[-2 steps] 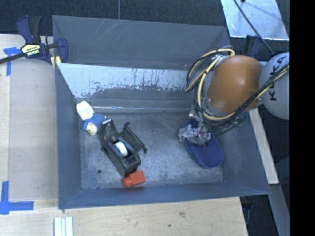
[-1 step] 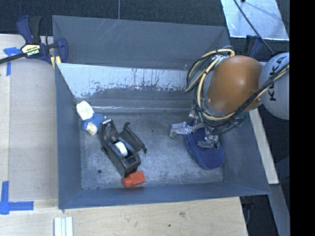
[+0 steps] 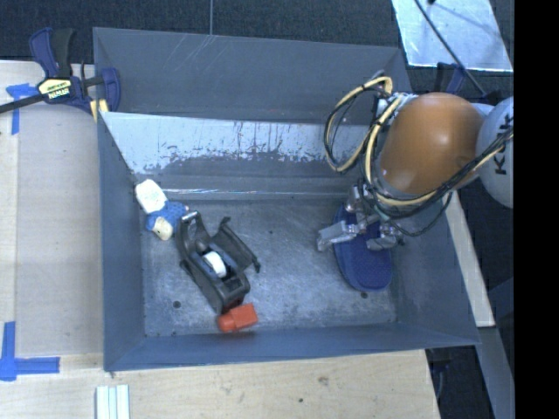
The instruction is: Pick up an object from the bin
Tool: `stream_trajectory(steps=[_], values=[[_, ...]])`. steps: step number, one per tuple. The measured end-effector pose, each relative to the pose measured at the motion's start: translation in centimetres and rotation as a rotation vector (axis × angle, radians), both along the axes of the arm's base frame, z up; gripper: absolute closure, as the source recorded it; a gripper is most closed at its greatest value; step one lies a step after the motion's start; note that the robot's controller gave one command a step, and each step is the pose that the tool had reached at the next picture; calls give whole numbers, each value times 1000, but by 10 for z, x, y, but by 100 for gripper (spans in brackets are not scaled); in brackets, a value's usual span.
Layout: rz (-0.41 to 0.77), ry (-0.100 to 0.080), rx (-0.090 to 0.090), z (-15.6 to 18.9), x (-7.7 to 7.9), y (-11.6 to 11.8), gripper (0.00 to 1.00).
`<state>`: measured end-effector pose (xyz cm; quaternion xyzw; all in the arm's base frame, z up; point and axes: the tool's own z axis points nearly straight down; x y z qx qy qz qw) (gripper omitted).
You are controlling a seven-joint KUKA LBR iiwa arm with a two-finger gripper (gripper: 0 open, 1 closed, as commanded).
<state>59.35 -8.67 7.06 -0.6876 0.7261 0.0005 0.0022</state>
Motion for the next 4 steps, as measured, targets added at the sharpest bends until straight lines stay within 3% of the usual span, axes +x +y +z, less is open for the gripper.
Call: stream_trajectory(steps=[1,2,3,4], values=[[-1,-1,4,1,1,3,100],[30,-5,0,1,-19,8,100],[58,-6,-4,104,-29,9,100],[56,-5,-5,170,-46,-12,100]])
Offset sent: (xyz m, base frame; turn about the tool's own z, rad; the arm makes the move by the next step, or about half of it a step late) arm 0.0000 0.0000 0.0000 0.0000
